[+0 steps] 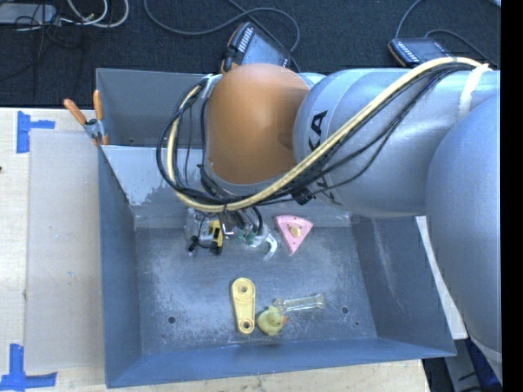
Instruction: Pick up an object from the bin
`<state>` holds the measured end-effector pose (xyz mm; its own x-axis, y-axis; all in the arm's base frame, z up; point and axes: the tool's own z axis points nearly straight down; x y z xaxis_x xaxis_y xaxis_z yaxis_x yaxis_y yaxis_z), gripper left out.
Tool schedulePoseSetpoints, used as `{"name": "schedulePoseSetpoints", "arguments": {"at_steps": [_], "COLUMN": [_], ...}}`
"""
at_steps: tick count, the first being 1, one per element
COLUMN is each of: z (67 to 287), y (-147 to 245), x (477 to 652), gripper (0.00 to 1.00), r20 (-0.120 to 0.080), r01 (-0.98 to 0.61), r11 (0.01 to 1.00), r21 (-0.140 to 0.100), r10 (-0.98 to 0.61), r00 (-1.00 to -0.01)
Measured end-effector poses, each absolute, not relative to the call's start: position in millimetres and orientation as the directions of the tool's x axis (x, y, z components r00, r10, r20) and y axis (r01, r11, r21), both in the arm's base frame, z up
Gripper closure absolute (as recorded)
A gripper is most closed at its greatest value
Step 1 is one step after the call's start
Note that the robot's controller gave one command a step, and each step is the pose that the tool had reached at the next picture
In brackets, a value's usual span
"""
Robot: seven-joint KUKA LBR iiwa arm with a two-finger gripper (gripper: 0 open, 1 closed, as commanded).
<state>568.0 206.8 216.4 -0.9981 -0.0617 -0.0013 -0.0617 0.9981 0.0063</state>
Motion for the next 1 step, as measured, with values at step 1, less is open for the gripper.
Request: {"name": "schedulePoseSetpoints", "arguments": {"at_steps": [1], "z": [209.5], "y": [195.1], "x": [602.3], "gripper": [1.00], "r20": [-0.003], "r01": [0.056], "r11": [0.998], "r21": [0.007], "r10": [0.056], "r00": [-0.998]}}
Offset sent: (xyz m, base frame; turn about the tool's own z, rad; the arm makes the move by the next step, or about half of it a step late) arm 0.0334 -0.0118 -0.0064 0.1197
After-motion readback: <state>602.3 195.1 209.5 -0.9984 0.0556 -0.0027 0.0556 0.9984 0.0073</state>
